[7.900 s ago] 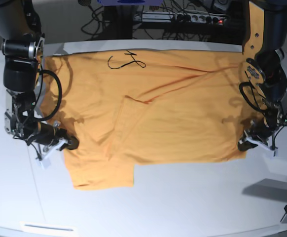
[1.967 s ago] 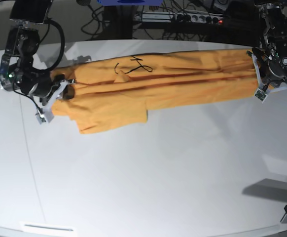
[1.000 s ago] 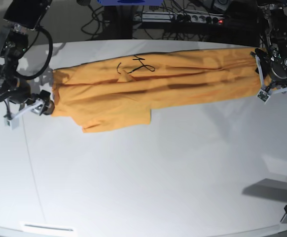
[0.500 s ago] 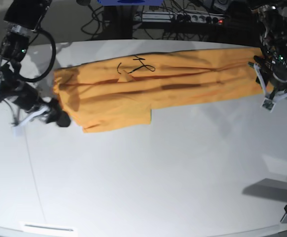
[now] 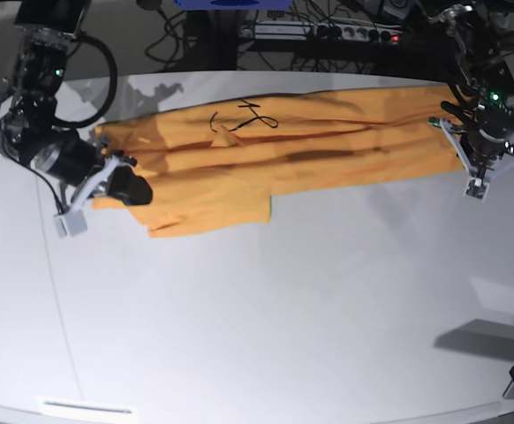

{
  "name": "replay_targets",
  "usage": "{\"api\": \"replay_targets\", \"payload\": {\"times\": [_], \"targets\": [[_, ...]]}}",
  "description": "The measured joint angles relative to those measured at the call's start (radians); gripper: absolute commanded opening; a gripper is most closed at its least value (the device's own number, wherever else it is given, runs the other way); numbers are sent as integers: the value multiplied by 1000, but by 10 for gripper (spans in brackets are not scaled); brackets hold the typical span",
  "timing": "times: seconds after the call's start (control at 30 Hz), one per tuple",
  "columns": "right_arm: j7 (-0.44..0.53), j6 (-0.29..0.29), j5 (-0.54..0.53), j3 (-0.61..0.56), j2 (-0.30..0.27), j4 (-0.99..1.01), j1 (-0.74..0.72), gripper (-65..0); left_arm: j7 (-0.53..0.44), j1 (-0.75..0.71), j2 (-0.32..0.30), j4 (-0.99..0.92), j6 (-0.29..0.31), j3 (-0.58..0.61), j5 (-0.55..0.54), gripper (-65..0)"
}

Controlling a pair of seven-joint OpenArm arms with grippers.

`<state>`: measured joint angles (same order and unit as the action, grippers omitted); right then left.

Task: Fold the T-shirt properly
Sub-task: 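Grasp the folded shirt's ends with both grippers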

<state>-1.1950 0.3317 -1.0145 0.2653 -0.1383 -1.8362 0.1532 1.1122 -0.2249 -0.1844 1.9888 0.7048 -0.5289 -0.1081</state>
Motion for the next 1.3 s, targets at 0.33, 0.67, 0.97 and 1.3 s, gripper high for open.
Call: {"api": "replay_targets", "payload": {"times": [0.33,0.67,0.97,1.3], "targets": [[8,-3,-6,-71,5,28,24,-646,-28,-79,29,-13,0,-18,17,-650],[14,-3,-5,-71,6,217,16,-646,-40,-107,-13,-139,0,-5,8,-650],[67,-3,-10,-71,-24,297,11,-646,-115,-53,-74,-307,-20,65,82,-650],[139,16,-55,-76,-74,467,-82,-647,-87,40,-76,-358,-42,153,233,-650]]}}
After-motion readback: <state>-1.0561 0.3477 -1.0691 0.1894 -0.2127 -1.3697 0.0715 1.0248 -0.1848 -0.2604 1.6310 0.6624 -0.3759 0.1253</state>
